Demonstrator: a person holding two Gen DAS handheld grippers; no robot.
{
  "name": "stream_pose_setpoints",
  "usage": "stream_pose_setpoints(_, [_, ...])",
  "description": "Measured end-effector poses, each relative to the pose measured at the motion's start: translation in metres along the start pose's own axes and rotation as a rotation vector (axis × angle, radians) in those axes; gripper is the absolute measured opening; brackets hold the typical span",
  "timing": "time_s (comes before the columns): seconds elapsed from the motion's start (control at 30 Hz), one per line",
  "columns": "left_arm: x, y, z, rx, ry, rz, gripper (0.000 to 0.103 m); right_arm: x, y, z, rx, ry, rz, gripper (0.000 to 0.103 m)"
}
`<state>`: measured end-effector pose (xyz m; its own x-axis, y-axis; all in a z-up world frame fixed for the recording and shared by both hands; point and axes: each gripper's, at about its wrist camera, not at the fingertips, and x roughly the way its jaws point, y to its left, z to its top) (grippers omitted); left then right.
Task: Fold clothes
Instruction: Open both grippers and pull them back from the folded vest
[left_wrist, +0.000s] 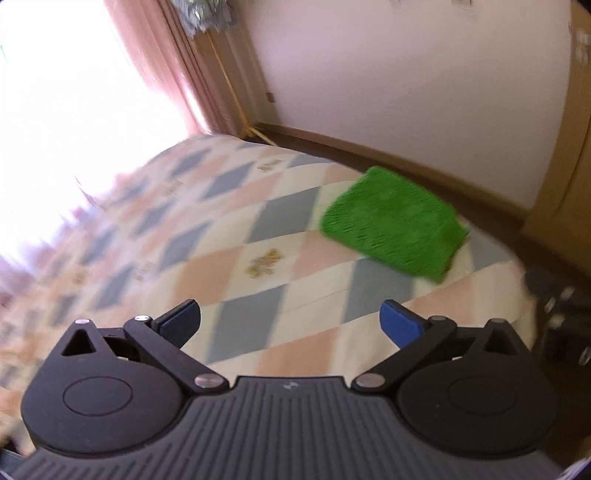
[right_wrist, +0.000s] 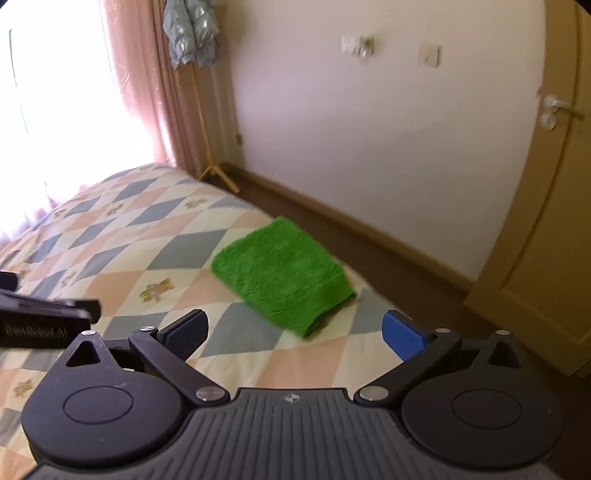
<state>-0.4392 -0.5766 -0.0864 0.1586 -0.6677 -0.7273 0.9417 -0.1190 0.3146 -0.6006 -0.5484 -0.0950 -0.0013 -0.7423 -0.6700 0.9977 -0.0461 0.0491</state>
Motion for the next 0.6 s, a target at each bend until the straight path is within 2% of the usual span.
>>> stream_pose_setpoints(0.07, [-0.004, 0.001, -0.008, -0.015, 0.001, -0.051, 0.102, -0.005, 0.003, -0.006, 0.008, -0.014, -0.042, 0.103])
stream_pose_setpoints(0.17, [-0.002, 0.01, -0.019, -0.091, 0.043, -0.163, 0.102, -0.009, 0.002, -0.017, 0.004, -0.006, -0.065, 0.103])
stream_pose_setpoints(0.2, [-0.002, 0.01, -0.021, -0.098, 0.055, -0.176, 0.102, -0.008, 0.002, -0.02, 0.007, 0.0, -0.069, 0.103])
stream_pose_setpoints(0.3, [-0.001, 0.006, -0.028, -0.09, 0.084, -0.18, 0.102, -0.012, -0.004, -0.03, 0.026, 0.014, -0.046, 0.103])
stream_pose_setpoints(0.47, [0.001, 0.007, -0.037, -0.107, 0.077, -0.196, 0.102, -0.011, -0.01, -0.037, 0.095, 0.105, 0.011, 0.103])
stream_pose_setpoints(0.6, [0.006, 0.008, -0.042, -0.105, 0.082, -0.202, 0.102, 0.0, -0.012, -0.041, 0.131, 0.175, 0.016, 0.103])
